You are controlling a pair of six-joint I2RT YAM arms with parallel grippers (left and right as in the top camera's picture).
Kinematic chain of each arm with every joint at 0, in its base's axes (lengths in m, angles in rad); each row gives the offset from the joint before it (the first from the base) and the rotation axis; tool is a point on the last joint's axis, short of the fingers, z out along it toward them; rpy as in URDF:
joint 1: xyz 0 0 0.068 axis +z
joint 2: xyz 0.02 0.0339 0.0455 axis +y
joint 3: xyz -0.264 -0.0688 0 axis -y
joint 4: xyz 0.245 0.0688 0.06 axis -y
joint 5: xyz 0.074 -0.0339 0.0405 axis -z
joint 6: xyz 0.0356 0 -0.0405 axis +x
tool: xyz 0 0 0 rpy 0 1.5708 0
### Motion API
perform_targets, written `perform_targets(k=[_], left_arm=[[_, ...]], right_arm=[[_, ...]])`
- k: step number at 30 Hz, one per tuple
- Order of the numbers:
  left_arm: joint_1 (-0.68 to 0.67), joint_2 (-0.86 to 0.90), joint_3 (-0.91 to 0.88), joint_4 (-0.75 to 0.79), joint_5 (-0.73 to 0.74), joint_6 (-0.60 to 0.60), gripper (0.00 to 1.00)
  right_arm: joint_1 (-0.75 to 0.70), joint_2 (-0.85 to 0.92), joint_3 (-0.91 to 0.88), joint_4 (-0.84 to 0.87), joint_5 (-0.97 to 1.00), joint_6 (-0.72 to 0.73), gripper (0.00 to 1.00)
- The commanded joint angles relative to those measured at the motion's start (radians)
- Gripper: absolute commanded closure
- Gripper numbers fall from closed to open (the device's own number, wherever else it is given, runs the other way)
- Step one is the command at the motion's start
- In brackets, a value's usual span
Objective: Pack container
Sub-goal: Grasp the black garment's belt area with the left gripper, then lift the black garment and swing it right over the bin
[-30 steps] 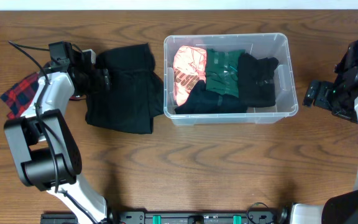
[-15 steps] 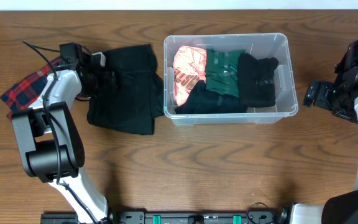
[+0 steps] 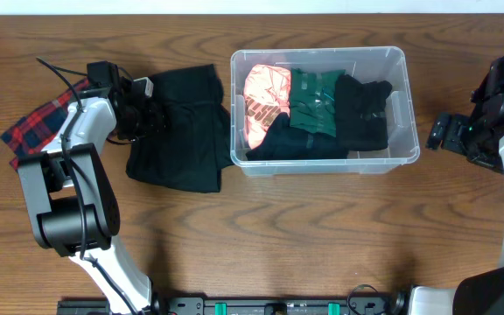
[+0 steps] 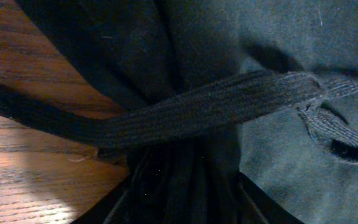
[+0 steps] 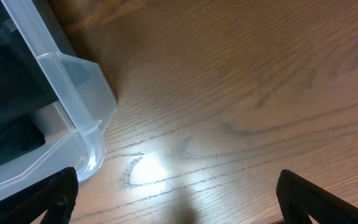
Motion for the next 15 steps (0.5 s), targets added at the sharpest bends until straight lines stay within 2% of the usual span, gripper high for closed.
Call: perform_targets(k=[1, 6, 15], left_arm=[[-0.013, 0.041, -0.018, -0.024, -0.027, 0.026, 0.58], [-0.010, 0.041, -0.018, -0.023, -0.027, 0.026, 0.94], [0.008, 0.033, 0.008, -0.032, -0.027, 0.025, 0.94]], right_arm=[[-0.003, -0.010, 0.010, 0.000, 0.013, 0.010, 0.01], [-0.003, -0.010, 0.010, 0.001, 0.013, 0.010, 0.01], [0.003, -0.010, 0.010, 0.000, 0.013, 0.010, 0.01]])
